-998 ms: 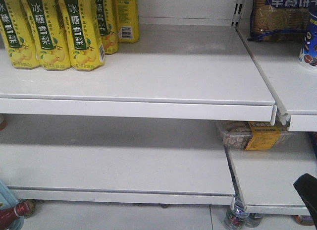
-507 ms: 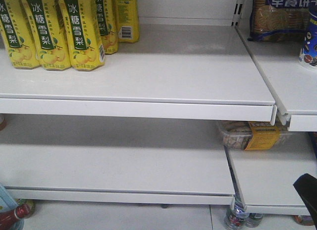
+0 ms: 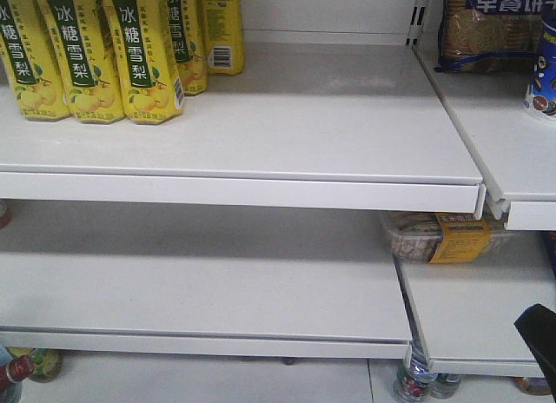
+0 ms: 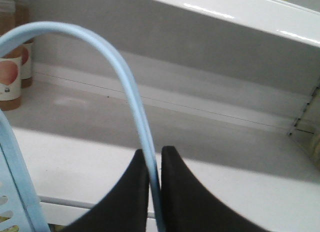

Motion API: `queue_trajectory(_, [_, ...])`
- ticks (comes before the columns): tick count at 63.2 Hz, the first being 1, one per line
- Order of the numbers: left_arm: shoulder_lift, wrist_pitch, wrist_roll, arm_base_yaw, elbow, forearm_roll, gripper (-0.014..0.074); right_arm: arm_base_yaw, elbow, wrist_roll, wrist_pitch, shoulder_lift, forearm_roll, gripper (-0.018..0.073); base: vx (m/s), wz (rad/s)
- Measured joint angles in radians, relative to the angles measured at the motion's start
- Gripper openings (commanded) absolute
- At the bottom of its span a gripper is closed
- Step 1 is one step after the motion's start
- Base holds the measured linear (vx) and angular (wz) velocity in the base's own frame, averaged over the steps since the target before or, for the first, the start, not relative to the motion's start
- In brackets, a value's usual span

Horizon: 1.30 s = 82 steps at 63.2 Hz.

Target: Place coke in basket with both arms

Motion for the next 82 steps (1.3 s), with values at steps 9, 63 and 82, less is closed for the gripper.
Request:
queue_trajectory(9, [0.0,0.0,0.0,0.049,0.0,0.001,-0.0005,0.0,0.0,0.0,0.0,0.0,0.0,-0.0005,0.0,0.0])
queue_trajectory(63, [0.0,-0.076,-0.003,0.069,0.0,0.127,-0.0005,0.0,0.0,0.0,-0.001,0.0,0.0,-0.0005,0.0,0.0])
queue_trajectory(82, [0.0,-0.076,-0.006,0.069,0.0,0.127,-0.0005,0.0,0.0,0.0,-0.001,0.0,0.0,-0.0005,0.0,0.0])
